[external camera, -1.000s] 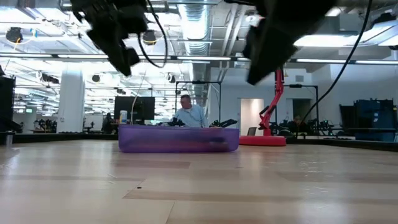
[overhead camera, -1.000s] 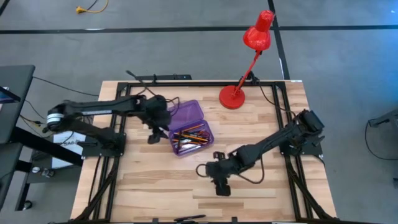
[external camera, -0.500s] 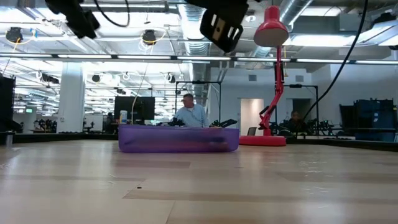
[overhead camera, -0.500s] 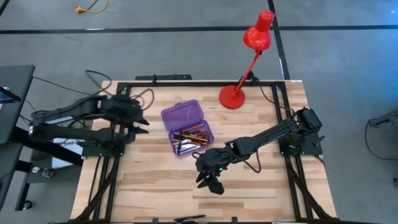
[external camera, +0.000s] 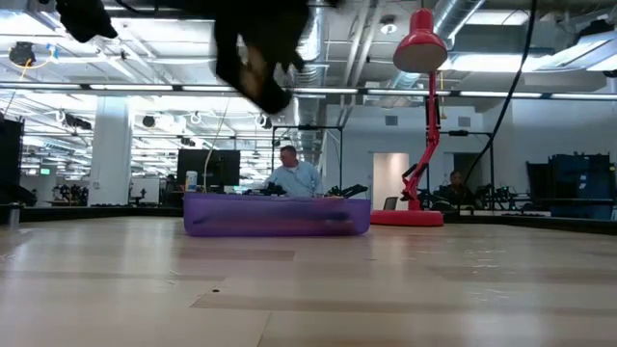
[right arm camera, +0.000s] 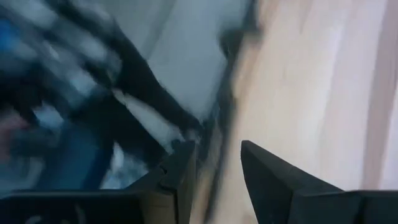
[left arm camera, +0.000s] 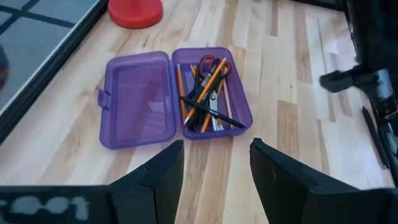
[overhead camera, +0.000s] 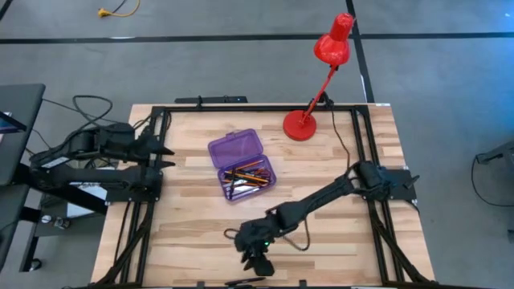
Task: Pick & place school supplies into a supply box
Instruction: Put the black pen into the purple supply box
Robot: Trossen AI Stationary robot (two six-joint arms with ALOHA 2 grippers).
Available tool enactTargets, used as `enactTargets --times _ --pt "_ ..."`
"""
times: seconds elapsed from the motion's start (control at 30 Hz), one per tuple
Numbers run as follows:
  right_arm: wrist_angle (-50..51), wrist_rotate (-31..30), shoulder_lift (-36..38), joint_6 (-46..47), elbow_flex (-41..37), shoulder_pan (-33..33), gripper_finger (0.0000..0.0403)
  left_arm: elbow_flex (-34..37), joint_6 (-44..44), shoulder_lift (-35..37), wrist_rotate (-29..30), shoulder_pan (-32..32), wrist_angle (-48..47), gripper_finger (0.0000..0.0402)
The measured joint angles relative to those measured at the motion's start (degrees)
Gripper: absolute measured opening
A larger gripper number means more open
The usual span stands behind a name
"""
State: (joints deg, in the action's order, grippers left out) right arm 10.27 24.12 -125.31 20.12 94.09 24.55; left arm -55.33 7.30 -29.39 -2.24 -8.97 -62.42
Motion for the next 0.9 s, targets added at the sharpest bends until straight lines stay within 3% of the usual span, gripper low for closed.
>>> enactTargets --times 0.13,0.27,0.47,0.9 --pt "6.42 2.29 -4.90 -0.67 5.07 0.24 0.0122 0.00 1.06 0.95 0.08 0.00 -0.96 0.0168" --pt "6.04 4.22 -7.19 -0.70 8.94 0.55 0.0122 0.00 1.49 0.97 0.11 0.00 -1.24 0.0168" --pt "8.84 -0.24 -7.22 -4.22 9.45 1.74 0.0122 0.00 2.14 0.96 1.13 0.00 -1.13 0.0168" --pt "9.79 -3.24 -7.22 -10.09 9.43 1.58 0.0122 0.00 5.63 0.95 3.06 0.00 -1.13 0.0168"
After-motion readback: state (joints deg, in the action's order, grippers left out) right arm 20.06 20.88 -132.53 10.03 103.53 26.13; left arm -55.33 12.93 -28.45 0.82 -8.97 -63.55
